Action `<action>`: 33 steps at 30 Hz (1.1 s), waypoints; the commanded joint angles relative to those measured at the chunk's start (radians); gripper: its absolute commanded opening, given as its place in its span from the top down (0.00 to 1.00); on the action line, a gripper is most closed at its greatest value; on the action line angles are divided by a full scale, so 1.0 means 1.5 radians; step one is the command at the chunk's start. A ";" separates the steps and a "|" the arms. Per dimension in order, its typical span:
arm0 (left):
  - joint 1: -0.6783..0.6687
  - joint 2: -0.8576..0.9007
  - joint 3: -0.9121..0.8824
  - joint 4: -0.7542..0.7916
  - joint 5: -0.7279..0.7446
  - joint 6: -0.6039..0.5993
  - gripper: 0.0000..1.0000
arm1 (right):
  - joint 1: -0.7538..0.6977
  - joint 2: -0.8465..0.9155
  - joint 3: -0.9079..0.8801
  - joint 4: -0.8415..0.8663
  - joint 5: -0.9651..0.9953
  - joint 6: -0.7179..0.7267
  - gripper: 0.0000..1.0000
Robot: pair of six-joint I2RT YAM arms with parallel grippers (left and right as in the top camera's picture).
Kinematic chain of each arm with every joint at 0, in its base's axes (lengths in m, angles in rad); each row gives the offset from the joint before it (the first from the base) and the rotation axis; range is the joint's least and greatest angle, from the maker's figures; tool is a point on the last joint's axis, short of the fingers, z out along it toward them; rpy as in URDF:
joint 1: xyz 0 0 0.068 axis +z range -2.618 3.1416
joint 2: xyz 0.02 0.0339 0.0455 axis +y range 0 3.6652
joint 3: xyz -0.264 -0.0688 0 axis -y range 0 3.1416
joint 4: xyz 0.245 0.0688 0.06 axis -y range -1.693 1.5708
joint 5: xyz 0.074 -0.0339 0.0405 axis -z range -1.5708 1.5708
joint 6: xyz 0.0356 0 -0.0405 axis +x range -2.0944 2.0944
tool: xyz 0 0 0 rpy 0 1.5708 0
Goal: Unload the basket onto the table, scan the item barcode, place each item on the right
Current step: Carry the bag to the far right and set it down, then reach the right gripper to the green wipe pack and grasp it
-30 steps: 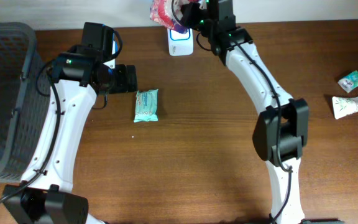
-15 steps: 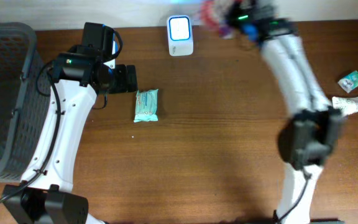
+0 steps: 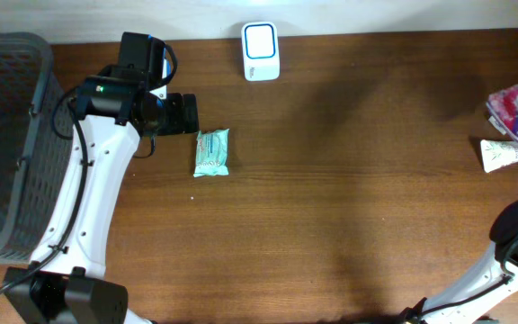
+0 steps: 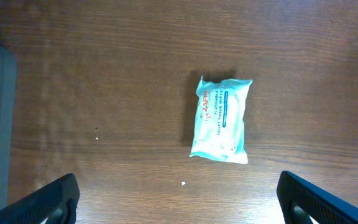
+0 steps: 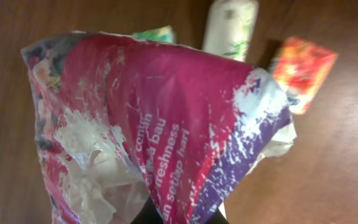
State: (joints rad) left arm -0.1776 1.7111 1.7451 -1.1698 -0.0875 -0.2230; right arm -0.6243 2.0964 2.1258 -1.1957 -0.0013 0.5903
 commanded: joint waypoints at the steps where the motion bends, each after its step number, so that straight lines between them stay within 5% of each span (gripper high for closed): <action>1: -0.002 -0.003 0.004 -0.001 -0.007 0.013 0.01 | 0.028 -0.005 -0.066 0.070 -0.028 0.091 0.96; 7: -0.002 -0.003 0.004 -0.001 -0.007 0.013 0.01 | 0.069 -0.005 -0.262 0.338 -0.064 0.178 0.93; 8: -0.002 -0.003 0.004 -0.001 -0.007 0.013 0.01 | 0.077 -0.005 -0.272 0.353 -0.064 0.173 0.71; 9: -0.002 -0.003 0.004 -0.001 -0.007 0.013 0.01 | 0.086 -0.006 -0.273 0.355 -0.067 0.150 0.16; 10: -0.002 -0.003 0.004 -0.001 -0.007 0.013 0.01 | 0.090 -0.011 -0.269 0.351 -0.092 0.107 0.00; 15: -0.002 -0.003 0.004 -0.001 -0.007 0.013 0.01 | 0.095 -0.119 -0.225 0.210 -0.136 0.059 0.01; 21: -0.002 -0.003 0.004 -0.001 -0.007 0.013 0.01 | 0.279 -0.238 -0.225 0.113 -0.417 -0.299 0.01; 27: -0.002 -0.003 0.004 -0.001 -0.007 0.013 0.01 | 0.555 -0.091 -0.232 0.167 -0.388 -0.289 0.01; 33: -0.002 -0.003 0.004 -0.001 -0.007 0.013 0.01 | 0.705 0.075 -0.232 0.286 -0.455 -0.192 0.00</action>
State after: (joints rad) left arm -0.1776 1.7111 1.7451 -1.1690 -0.0875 -0.2230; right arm 0.3782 2.1609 1.7817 -0.7944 -0.6209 0.2512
